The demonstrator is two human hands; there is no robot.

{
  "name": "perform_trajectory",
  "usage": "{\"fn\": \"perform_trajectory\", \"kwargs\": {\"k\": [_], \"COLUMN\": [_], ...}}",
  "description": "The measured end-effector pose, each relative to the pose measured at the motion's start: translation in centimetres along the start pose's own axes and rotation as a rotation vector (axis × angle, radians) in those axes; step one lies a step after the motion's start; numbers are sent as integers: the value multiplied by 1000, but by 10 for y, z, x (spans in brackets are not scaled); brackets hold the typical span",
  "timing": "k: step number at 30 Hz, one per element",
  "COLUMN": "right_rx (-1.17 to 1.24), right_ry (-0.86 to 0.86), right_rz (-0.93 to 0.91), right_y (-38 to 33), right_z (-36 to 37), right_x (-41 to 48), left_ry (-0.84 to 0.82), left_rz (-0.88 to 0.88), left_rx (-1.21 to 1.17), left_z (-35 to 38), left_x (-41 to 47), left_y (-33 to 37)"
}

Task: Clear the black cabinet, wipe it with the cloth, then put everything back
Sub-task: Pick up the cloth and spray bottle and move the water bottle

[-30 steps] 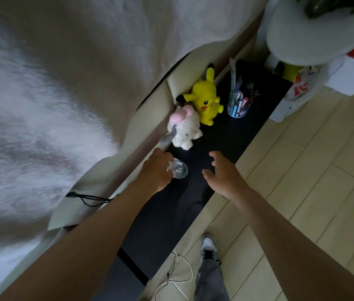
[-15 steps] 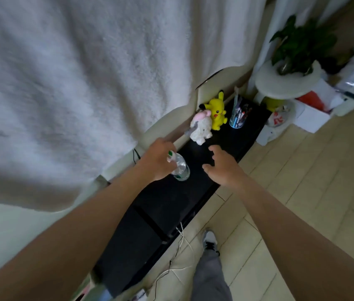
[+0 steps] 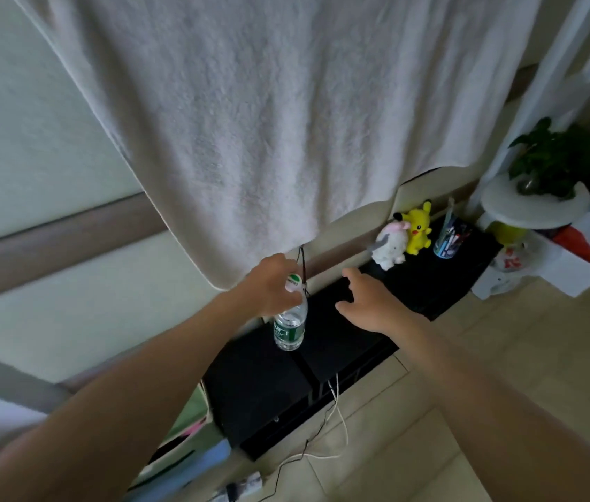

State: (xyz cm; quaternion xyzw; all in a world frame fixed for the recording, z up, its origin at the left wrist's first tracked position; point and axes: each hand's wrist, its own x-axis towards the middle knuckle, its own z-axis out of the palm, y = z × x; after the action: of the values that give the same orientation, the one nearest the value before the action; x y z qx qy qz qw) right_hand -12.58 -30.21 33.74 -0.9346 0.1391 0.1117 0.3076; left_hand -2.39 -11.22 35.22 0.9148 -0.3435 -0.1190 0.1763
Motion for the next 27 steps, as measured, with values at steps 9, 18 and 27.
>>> {"fn": "perform_trajectory", "kwargs": {"k": [9, 18, 27], "right_rx": [-18, -117, -225], "right_ry": [-112, -214, -355], "right_rz": [-186, -283, -372], "right_y": [-47, -128, -281], "right_z": [26, 72, 212], "right_x": [-16, -24, -35], "left_ry": [114, 220, 285], "left_rz": [-148, -356, -550], "left_rx": [-15, -10, -95], "left_z": [-10, -34, -57], "left_x": [-80, -177, -319], "left_y": [-14, -84, -237]}}
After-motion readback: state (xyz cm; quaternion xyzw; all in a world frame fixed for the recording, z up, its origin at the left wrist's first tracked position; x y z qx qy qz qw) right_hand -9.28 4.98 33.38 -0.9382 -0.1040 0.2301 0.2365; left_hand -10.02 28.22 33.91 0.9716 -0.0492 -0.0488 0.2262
